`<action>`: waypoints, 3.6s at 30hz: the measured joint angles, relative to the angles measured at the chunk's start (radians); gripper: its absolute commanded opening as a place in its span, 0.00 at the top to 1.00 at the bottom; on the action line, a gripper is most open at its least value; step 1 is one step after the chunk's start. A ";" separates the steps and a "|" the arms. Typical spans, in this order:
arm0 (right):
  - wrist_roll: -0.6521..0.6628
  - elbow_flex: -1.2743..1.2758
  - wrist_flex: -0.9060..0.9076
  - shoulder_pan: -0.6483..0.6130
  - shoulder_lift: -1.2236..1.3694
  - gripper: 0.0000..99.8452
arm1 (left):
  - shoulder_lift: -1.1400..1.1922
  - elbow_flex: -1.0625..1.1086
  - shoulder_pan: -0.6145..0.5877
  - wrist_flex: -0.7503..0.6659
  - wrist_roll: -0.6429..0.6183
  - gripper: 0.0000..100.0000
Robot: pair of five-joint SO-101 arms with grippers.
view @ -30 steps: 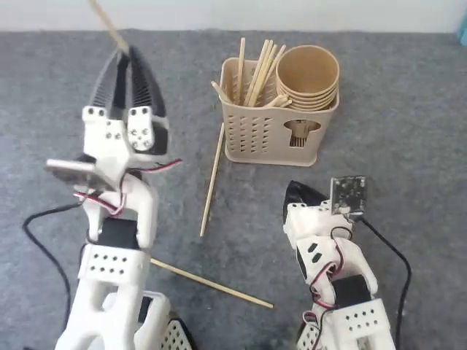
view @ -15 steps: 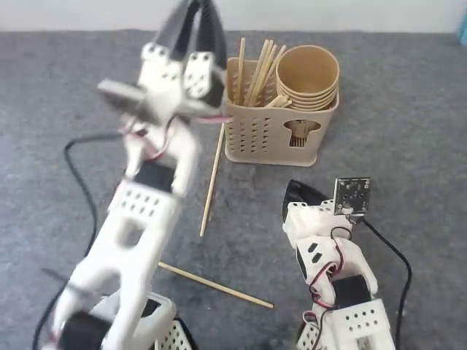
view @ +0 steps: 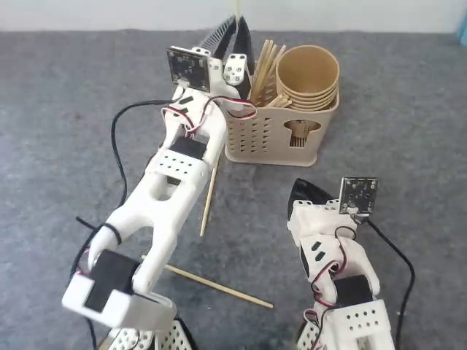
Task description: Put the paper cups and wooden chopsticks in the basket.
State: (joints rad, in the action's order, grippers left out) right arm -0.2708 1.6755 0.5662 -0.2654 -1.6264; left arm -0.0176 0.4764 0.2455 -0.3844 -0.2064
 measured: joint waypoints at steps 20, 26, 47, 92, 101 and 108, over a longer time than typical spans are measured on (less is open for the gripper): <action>0.000 0.000 -0.011 0.000 0.000 0.99 | -0.404 -0.014 -0.107 0.807 0.000 0.79; 0.000 0.000 -0.011 0.000 0.000 0.99 | -0.542 0.023 -0.198 1.169 0.000 0.93; 0.000 0.000 0.000 0.000 0.000 0.99 | 0.040 0.060 -0.196 1.217 -0.003 0.89; 0.000 0.000 0.000 0.000 0.000 0.99 | 0.356 -0.249 -0.100 1.359 0.043 0.89; 0.000 0.000 0.000 0.000 0.000 0.99 | 0.414 -0.249 -0.098 1.335 0.043 0.99; 0.000 0.000 0.000 0.000 0.000 0.99 | 0.414 -0.252 -0.098 1.393 0.043 0.99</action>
State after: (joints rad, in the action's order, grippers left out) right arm -0.2708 1.6755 0.5662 -0.2654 -1.6264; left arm 0.3966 0.2248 0.1473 1.0088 -0.1634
